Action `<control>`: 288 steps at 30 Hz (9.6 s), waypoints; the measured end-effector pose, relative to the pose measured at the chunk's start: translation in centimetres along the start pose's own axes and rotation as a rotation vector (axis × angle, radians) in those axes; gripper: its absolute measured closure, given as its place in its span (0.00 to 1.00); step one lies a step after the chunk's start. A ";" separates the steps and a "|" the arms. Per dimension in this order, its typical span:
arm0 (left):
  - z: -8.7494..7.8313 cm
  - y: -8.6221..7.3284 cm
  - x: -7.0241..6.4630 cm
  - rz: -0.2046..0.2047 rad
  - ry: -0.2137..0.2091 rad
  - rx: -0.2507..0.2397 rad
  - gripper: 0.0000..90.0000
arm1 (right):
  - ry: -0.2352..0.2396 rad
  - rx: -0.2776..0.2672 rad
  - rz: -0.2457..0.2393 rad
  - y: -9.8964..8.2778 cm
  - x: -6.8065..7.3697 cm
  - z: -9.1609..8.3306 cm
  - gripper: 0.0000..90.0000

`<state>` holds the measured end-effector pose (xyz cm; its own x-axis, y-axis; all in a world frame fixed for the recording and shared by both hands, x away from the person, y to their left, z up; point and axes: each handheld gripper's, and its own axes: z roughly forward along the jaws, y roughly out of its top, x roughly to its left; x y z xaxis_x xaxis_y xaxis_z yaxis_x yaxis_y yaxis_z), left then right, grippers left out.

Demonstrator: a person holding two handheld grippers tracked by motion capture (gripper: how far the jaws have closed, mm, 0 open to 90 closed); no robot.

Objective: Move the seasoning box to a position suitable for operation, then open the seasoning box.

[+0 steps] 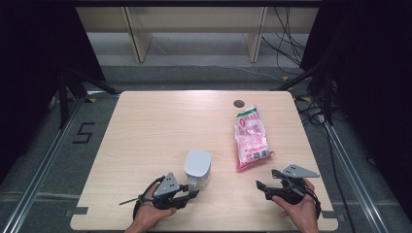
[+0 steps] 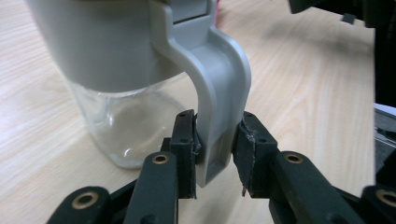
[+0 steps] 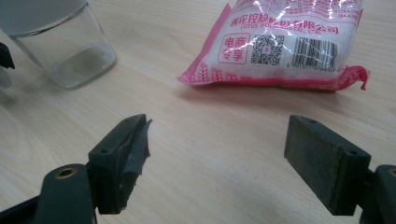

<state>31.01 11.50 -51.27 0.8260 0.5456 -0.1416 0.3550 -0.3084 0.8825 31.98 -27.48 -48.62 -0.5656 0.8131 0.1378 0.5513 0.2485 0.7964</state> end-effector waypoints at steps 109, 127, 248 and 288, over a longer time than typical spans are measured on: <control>-1.9 1.2 4.5 -0.102 0.221 0.002 0.36 | 0.031 -0.016 0.018 -0.2 0.0 0.2 0.24; -4.0 4.4 3.8 -0.065 0.190 -0.090 0.54 | 0.040 -0.005 -0.016 -0.1 -0.1 0.4 0.23; -0.7 8.0 6.5 0.035 0.161 -0.140 0.98 | 0.164 -0.126 -0.337 9.0 6.6 7.3 1.00; -3.8 6.1 5.9 0.067 0.191 -0.122 0.47 | 0.186 -0.176 -0.384 11.1 8.4 7.8 1.00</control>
<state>36.38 15.82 -45.05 0.7441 0.6681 -0.0035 0.2371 -0.2592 0.9363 38.10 -13.81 -43.24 -0.8180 0.5672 -0.0960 0.1767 0.4067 0.8963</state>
